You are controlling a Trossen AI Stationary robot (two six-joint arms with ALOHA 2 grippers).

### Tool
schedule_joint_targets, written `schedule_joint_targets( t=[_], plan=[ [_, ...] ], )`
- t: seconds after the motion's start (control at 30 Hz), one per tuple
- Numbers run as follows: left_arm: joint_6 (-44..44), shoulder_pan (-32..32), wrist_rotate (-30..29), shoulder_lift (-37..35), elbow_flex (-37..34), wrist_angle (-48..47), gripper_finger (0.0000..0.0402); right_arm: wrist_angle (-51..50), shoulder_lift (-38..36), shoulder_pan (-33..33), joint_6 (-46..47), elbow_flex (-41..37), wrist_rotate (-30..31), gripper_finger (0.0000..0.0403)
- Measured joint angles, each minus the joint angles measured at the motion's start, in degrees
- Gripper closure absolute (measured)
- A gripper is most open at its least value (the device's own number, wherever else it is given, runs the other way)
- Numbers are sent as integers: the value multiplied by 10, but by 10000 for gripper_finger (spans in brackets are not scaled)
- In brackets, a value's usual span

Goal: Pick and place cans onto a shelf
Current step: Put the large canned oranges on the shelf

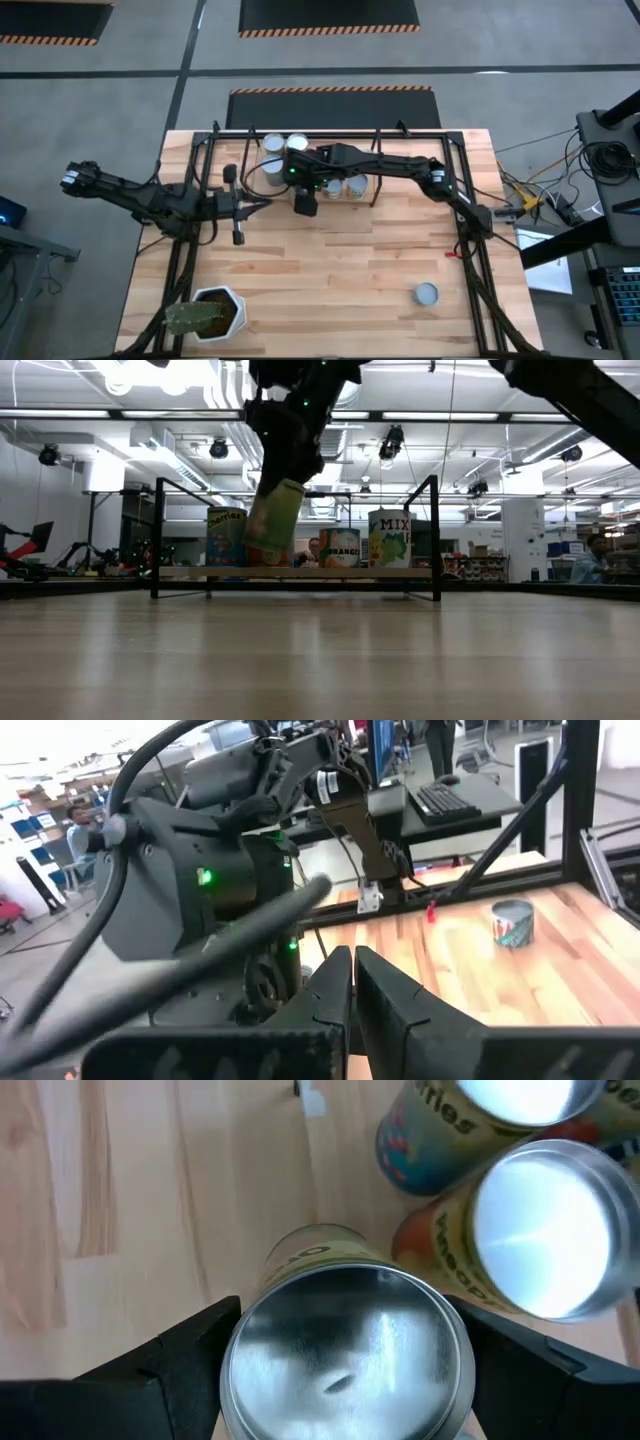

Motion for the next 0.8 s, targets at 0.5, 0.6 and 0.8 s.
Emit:
schedule_joint_targets(
  t=[0.5,0.6,0.8],
  plan=[
    [13,0,0,1,0,-3,402,-4,17,-7,-9,17,1,82],
    [13,0,0,1,0,-3,402,-3,17,-7,-20,12,1,76],
    [13,0,0,1,0,-3,402,10,19,-9,-18,2,1,73]
  ],
)
